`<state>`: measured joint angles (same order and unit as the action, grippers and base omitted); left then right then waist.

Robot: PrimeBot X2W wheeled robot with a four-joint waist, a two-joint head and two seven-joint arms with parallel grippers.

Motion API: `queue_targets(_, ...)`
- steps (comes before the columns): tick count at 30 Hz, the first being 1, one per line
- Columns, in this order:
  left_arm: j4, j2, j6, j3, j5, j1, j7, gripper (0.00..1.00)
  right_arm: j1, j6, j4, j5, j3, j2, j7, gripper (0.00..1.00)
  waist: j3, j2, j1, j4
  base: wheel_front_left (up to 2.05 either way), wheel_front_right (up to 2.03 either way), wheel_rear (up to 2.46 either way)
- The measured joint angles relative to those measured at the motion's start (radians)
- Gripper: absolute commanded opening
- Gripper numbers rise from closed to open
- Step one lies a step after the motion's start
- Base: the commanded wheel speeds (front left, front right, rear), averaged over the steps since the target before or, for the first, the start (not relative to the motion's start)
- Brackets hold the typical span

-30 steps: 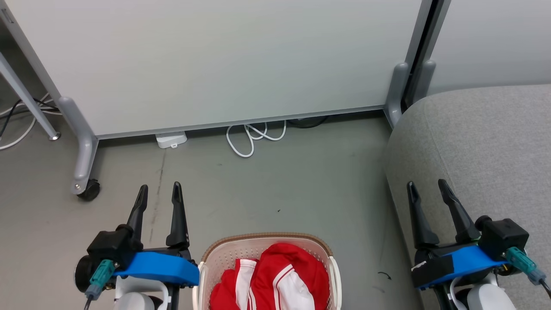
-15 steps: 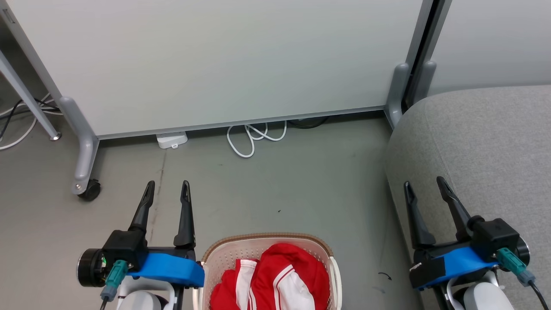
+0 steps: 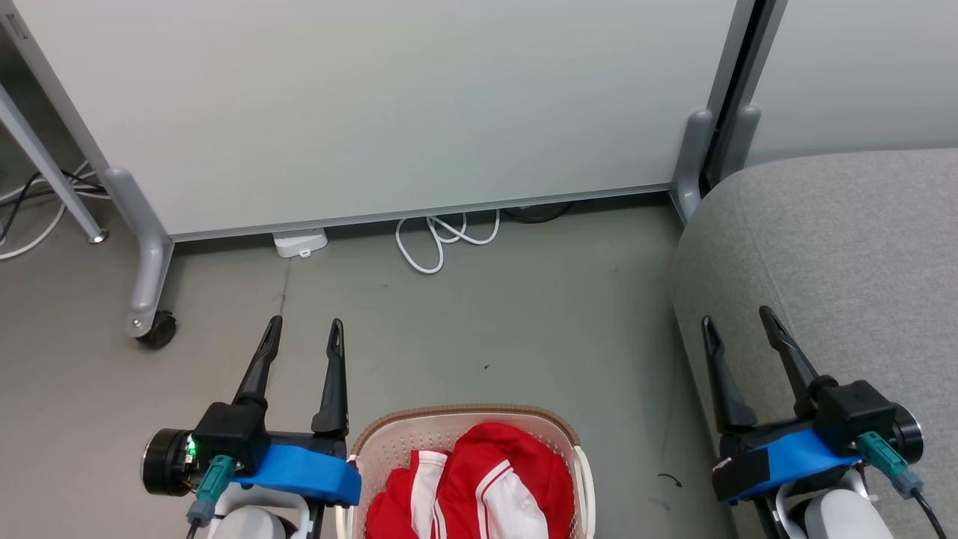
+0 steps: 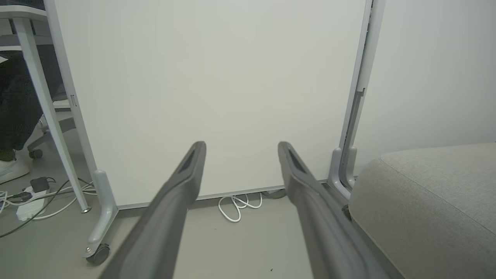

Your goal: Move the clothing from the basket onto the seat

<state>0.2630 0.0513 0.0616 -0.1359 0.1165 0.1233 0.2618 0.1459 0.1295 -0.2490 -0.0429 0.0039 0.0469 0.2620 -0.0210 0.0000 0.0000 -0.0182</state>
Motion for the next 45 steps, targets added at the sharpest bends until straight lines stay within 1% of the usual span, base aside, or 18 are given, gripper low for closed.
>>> queue_targets(11,0.012,0.000,0.006,0.001,0.028,0.002,0.000,1.00,0.000,0.000,-0.022,-0.044,0.002,0.000,0.000,1.00,0.005,0.0000,0.0000,0.000,0.00,0.00,0.00)
queue_targets(28,0.019,0.000,0.010,-0.003,0.021,0.023,0.000,1.00,0.005,0.000,-0.016,-0.048,0.006,0.000,0.000,1.00,-0.008,0.0000,0.0000,0.002,0.00,0.00,0.00)
queue_targets(37,0.099,0.008,0.051,-0.045,-0.009,0.126,0.001,1.00,0.061,0.000,0.014,-0.046,0.020,0.000,0.001,1.00,-0.079,0.0000,0.0000,0.025,0.00,0.00,0.00)
queue_targets(41,0.158,0.021,0.062,-0.085,-0.017,0.191,0.001,1.00,0.102,0.001,0.031,-0.041,0.024,0.000,0.001,1.00,-0.133,0.0000,0.0001,0.037,0.00,0.00,0.00)
queue_targets(45,0.224,0.039,0.063,-0.122,-0.015,0.253,0.001,1.00,0.133,0.001,0.052,-0.035,0.024,0.001,0.001,1.00,-0.193,-0.0001,0.0001,0.051,0.00,0.00,0.00)
